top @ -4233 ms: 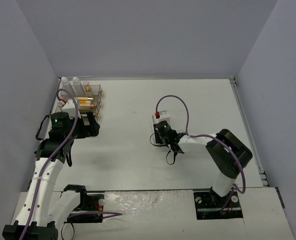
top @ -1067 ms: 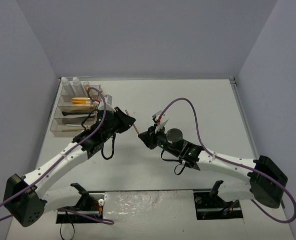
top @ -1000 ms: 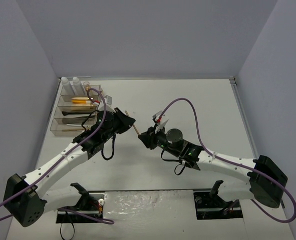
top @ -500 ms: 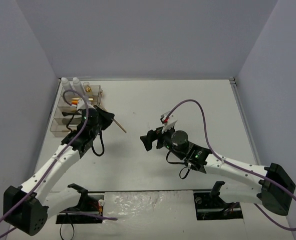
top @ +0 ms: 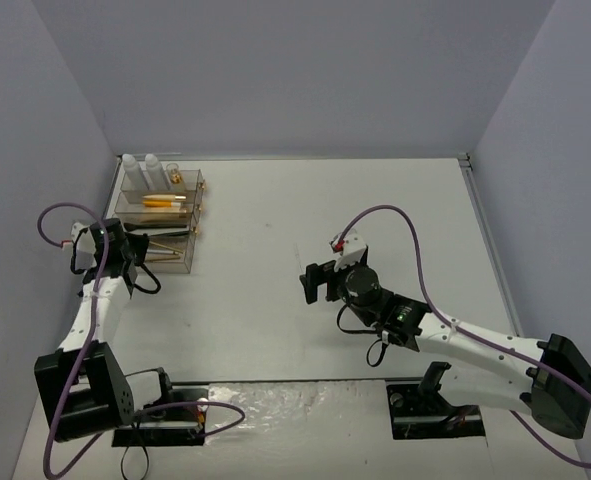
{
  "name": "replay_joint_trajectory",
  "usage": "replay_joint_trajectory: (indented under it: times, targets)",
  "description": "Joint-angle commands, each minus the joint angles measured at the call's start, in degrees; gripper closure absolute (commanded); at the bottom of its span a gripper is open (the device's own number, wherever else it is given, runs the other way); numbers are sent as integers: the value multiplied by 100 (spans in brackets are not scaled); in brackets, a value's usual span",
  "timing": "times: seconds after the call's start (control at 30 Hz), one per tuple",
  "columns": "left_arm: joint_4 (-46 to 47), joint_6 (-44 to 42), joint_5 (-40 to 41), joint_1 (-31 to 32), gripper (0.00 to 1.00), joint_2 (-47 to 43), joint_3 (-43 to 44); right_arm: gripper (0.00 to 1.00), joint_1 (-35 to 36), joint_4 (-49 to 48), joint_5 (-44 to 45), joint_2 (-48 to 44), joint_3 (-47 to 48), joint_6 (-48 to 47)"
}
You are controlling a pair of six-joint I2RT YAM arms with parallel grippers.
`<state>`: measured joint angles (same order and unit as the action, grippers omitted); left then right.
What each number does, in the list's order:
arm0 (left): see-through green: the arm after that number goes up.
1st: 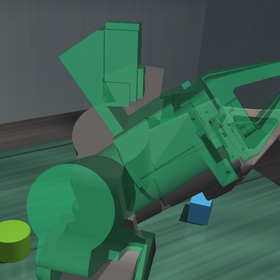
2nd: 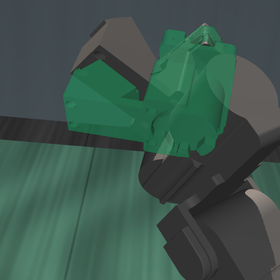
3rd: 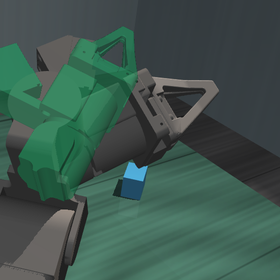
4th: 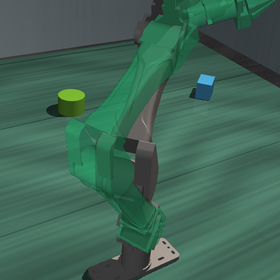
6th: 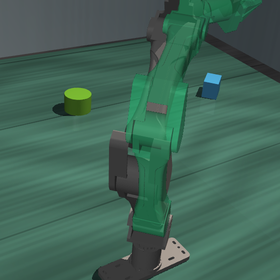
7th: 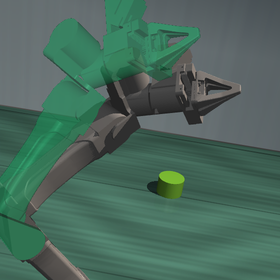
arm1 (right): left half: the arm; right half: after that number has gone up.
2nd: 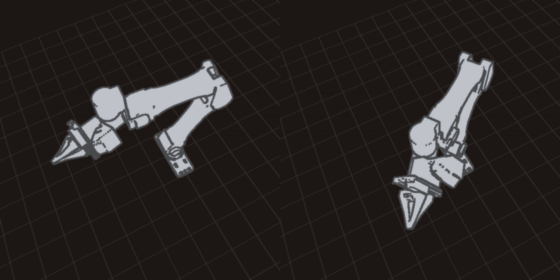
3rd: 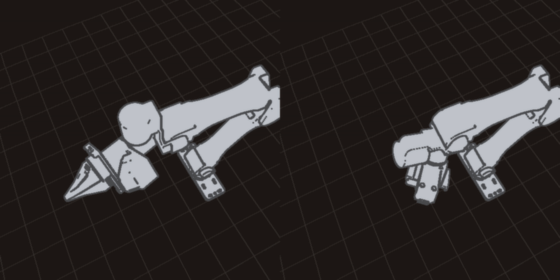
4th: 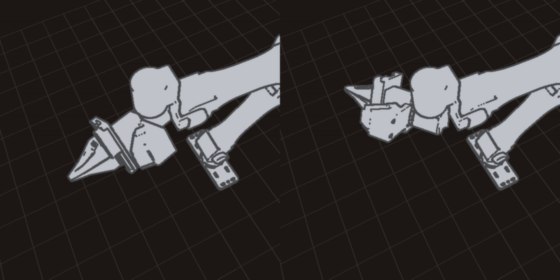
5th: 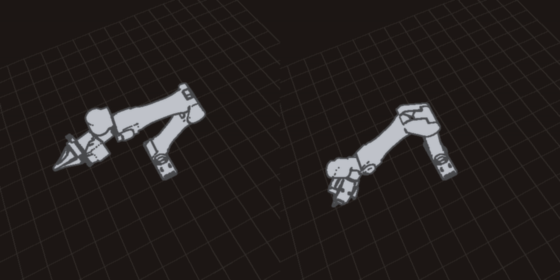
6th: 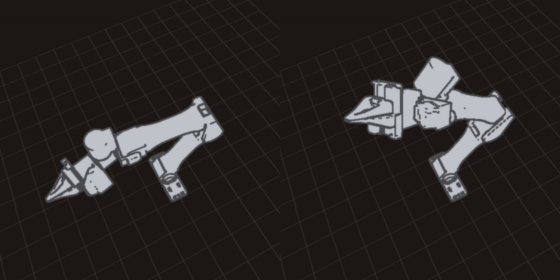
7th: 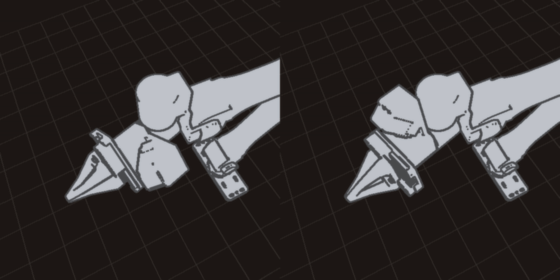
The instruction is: Organize the makeup
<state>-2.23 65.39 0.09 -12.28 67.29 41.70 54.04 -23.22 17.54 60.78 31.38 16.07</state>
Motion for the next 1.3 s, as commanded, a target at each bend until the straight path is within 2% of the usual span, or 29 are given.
replay_joint_trajectory:
  times: [0.0, 0.3, 0.5, 0.73, 0.87, 0.97, 1.07, 1.2, 1.27]
  targets:
    - [818, 349, -279, -341, 100, 607, 372, 2, -68, -127, 293, -272, 11, -136]
    - [1084, 729, -175, -477, 100, 1189, 285, 1, -272, 56, 302, -611, -176, -156]
    - [935, 727, -62, -495, 71, 1087, 191, 0, -381, 116, 239, -574, -198, -148]
    - [503, 565, -62, -529, 47, 715, 251, 0, -413, 166, 179, -495, -141, -130]
    - [-117, -100, -108, -531, 21, 251, 567, 0, -493, 310, 287, -637, -125, -106]
    - [-492, -775, -351, -409, 9, -10, 899, 0, -563, 490, 309, -753, -108, -110]
    - [-1081, -1749, -444, 89, 5, -164, 1398, 0, -646, 702, 364, -886, -76, -128]
    - [-1790, -2480, -53, 1408, 5, -138, 2009, 0, -741, 1003, 466, -1137, -51, -166]
    - [-2152, -2647, 215, 2271, 5, 65, 2297, 0, -766, 1167, 503, -1378, -41, -171]
